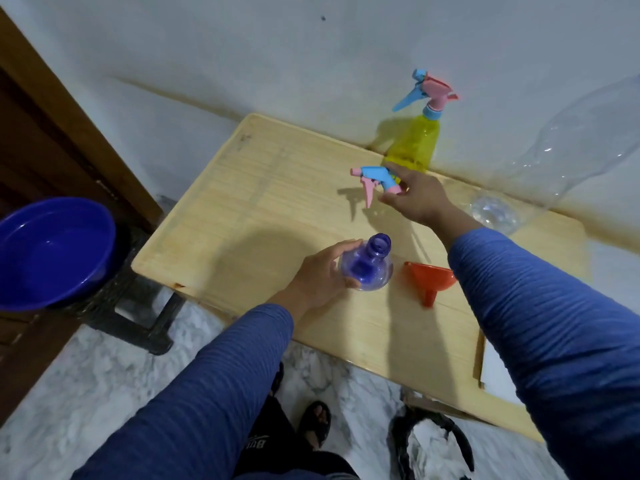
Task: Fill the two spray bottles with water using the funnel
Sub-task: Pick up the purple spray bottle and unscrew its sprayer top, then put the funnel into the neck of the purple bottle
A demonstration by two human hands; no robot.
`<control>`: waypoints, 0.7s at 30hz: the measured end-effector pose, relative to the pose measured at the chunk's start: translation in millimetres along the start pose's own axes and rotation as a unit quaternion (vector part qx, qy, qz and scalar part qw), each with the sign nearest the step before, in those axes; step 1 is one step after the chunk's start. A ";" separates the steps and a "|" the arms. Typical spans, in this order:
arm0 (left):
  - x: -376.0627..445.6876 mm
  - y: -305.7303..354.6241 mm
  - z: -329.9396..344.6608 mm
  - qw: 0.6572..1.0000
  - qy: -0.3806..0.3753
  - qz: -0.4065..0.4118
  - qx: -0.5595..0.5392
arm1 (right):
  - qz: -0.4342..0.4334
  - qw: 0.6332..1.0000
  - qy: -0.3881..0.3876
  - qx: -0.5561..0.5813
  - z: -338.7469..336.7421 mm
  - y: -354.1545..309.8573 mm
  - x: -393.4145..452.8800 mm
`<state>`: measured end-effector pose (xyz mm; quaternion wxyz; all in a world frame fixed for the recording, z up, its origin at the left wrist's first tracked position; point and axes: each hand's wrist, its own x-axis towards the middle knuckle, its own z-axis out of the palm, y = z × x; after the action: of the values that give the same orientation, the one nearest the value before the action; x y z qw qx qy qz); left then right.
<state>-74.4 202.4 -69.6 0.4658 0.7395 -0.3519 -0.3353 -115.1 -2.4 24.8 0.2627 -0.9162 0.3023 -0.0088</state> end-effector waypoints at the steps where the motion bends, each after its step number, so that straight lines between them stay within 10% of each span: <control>1: -0.3 0.2 0.5 1.000 0.005 0.001 0.004 | 0.015 1.000 -0.015 -0.007 8.9 9.1 1.6; 21: -4.4 5.8 1.7 0.999 -0.009 0.005 -0.043 | 0.077 0.995 -0.049 -0.030 45.2 49.0 14.1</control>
<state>-79.2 203.4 -64.0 0.4955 0.7143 -0.3449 -0.3540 -122.6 -22.1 -40.0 0.2499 -0.8971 0.3585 0.0649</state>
